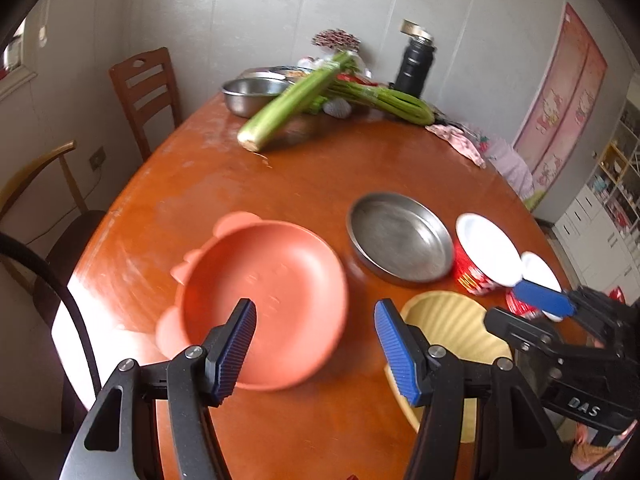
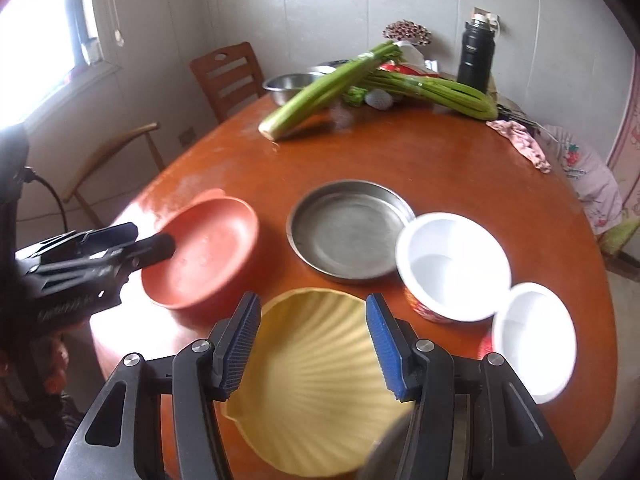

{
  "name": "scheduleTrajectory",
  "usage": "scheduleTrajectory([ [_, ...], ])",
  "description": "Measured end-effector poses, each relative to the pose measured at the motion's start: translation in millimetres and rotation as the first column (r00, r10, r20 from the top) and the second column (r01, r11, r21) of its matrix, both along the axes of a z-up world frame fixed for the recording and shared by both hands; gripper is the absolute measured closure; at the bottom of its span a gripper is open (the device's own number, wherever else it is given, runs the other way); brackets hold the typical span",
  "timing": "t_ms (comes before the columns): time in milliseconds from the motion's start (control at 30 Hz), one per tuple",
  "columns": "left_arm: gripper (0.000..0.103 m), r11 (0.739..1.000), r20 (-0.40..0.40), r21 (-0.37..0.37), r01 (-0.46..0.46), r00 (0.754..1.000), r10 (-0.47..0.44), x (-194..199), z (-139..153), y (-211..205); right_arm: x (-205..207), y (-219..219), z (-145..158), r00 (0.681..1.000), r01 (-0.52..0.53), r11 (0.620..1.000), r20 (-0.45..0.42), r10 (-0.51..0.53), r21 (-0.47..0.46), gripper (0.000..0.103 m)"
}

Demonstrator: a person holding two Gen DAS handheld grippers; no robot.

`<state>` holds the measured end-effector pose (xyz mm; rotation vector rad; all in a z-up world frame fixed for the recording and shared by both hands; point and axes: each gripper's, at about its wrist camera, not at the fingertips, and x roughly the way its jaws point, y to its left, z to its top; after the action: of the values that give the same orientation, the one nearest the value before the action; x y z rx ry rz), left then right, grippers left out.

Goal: Organize plates and bowls
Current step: 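Slide the orange bear plate across the table with the left gripper, release, then grasp the yellow shell plate rim with the left gripper and lift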

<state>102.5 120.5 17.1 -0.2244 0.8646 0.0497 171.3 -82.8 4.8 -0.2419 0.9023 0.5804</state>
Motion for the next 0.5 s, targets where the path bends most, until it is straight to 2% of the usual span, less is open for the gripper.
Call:
scheduleTrajectory([
  [333, 0.042, 0.999, -0.09, -0.034, 0.04, 0.995, -0.043, -4, -33, -42, 7, -23, -24, 1.0, -0.017, 0.995, -0.021, 0.015, -0.093, 0.046],
  [500, 0.042, 0.998, -0.12, -0.034, 0.045, 0.992, -0.049, -6, -44, -56, 14, -30, -28, 0.999, -0.024, 0.995, -0.027, 0.022, -0.101, 0.046],
])
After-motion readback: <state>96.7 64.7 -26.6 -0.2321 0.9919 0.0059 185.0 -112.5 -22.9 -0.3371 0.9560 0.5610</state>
